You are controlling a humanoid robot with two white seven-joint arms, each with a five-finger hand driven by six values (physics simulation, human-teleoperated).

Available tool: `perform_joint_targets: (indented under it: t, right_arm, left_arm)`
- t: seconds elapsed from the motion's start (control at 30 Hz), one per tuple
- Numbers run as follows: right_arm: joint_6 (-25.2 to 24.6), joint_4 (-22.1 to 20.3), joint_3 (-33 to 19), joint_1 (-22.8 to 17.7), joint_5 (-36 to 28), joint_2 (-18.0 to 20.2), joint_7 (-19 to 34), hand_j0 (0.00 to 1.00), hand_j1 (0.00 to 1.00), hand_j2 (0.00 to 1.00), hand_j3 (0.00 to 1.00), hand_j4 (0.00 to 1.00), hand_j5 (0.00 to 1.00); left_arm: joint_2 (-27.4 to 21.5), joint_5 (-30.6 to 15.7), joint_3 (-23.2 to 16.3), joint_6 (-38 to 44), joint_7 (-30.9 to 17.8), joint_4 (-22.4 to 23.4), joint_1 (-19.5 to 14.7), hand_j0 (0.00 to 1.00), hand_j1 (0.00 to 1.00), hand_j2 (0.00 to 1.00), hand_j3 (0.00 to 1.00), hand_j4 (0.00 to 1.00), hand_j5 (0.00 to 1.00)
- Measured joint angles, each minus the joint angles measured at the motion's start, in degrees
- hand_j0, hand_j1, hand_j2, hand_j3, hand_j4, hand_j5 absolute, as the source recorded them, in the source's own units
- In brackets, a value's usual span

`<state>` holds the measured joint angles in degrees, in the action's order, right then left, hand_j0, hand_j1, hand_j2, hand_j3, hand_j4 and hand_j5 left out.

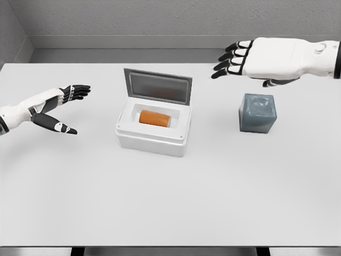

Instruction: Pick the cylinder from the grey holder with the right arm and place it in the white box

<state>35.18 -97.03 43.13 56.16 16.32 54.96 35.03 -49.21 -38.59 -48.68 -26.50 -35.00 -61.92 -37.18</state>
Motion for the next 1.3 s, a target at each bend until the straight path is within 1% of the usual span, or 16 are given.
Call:
perform_joint_targets:
  t: [0.03, 0.07, 0.13, 0.2, 0.27, 0.33, 0.47, 0.5, 0.63, 0.73, 0.83, 1.0, 1.1, 1.3]
  right_arm:
    - [0.01, -0.05, -0.18, -1.14, -0.15, 0.60, 0.00, 1.00, 1.00, 1.00, 1.00, 1.00, 1.00]
    - [0.00, -0.09, -0.31, -1.41, -0.27, 1.05, 0.00, 1.00, 1.00, 1.00, 1.00, 1.00, 1.00]
    - [-0.01, -0.14, -0.46, -1.41, -0.45, 2.19, 0.00, 1.00, 1.00, 1.00, 1.00, 1.00, 1.00]
    - [-0.02, -0.16, -0.45, -1.50, -0.53, 2.88, -0.01, 1.00, 1.00, 1.00, 1.00, 1.00, 1.00]
    - [-0.02, -0.17, -0.46, -1.58, -0.57, 3.26, -0.01, 1.00, 1.00, 1.00, 1.00, 1.00, 1.00]
    - [-0.02, -0.18, -0.44, -1.67, -0.61, 3.47, -0.01, 1.00, 1.00, 1.00, 1.00, 1.00, 1.00]
    - [-0.02, -0.18, -0.41, -1.93, -0.63, 3.66, -0.01, 1.00, 1.00, 1.00, 1.00, 1.00, 1.00]
    - [-0.03, -0.19, -0.40, -1.94, -0.64, 3.71, -0.01, 1.00, 1.00, 1.00, 1.00, 1.00, 1.00]
    - [-0.02, -0.19, -0.38, -1.93, -0.64, 4.52, -0.01, 1.00, 1.00, 1.00, 1.00, 1.00, 1.00]
    - [-0.03, -0.22, -0.27, -2.02, -0.64, 4.72, -0.01, 1.00, 1.00, 1.00, 1.00, 1.00, 1.00]
    - [-0.03, -0.30, 0.05, -2.02, -0.64, 4.83, -0.01, 1.00, 1.00, 1.00, 1.00, 1.00, 1.00]
    - [-0.03, -0.39, 0.20, -1.93, -0.64, 4.90, -0.01, 1.00, 1.00, 1.00, 1.00, 1.00, 1.00]
    - [-0.03, -0.43, 0.33, -1.93, -0.64, 5.23, -0.01, 1.00, 1.00, 1.00, 1.00, 1.00, 1.00]
    - [-0.03, -1.11, 0.40, -1.94, -0.64, 6.29, -0.01, 1.00, 1.00, 1.00, 1.00, 1.00, 1.00]
  left_arm:
    - [-0.05, 0.06, 0.00, -1.14, 0.00, 0.00, 0.00, 1.00, 1.00, 1.00, 1.00, 1.00, 1.00]
    - [-0.10, 0.09, 0.00, -2.75, 0.00, -0.08, -0.26, 1.00, 1.00, 1.00, 1.00, 1.00, 1.00]
    - [-0.10, 0.09, 0.28, -5.53, 0.00, -0.67, -1.49, 1.00, 1.00, 1.00, 1.00, 1.00, 1.00]
    - [0.20, 0.09, 0.94, -6.45, 0.00, -0.98, -2.29, 1.00, 1.00, 1.00, 1.00, 1.00, 1.00]
    - [1.25, 0.05, 1.32, -5.18, 0.00, -0.98, -3.86, 1.00, 1.00, 1.00, 1.00, 1.00, 1.00]
    - [3.34, 0.25, 1.51, -3.11, 0.00, 0.05, -5.71, 1.00, 1.00, 1.00, 1.00, 1.00, 1.00]
    - [7.38, 1.72, 1.66, 0.60, 0.00, 1.86, -6.68, 1.00, 1.00, 1.00, 1.00, 1.00, 1.00]
    - [8.12, 1.81, 1.65, 1.14, 0.00, 2.01, -7.65, 1.00, 1.00, 1.00, 1.00, 1.00, 1.00]
    - [10.78, 1.58, 1.69, 2.80, 0.00, 2.03, -9.66, 1.00, 1.00, 1.00, 1.00, 1.00, 1.00]
    - [11.90, 1.57, 1.68, 3.31, 0.00, 1.31, -9.75, 1.00, 1.00, 1.00, 1.00, 1.00, 1.00]
    - [11.77, 1.56, 1.64, 3.43, 0.00, -2.24, -9.23, 1.00, 1.00, 1.00, 1.00, 1.00, 1.00]
    - [11.25, 1.55, 1.58, 3.15, -0.01, -6.23, -8.35, 1.00, 1.00, 1.00, 1.00, 1.00, 1.00]
    - [10.69, 1.48, 1.59, 3.02, -0.01, -7.36, -7.91, 1.00, 1.00, 1.00, 1.00, 1.00, 1.00]
    - [10.28, 0.71, 1.68, 2.69, -0.01, -8.07, -7.12, 1.00, 1.00, 1.00, 1.00, 1.00, 1.00]
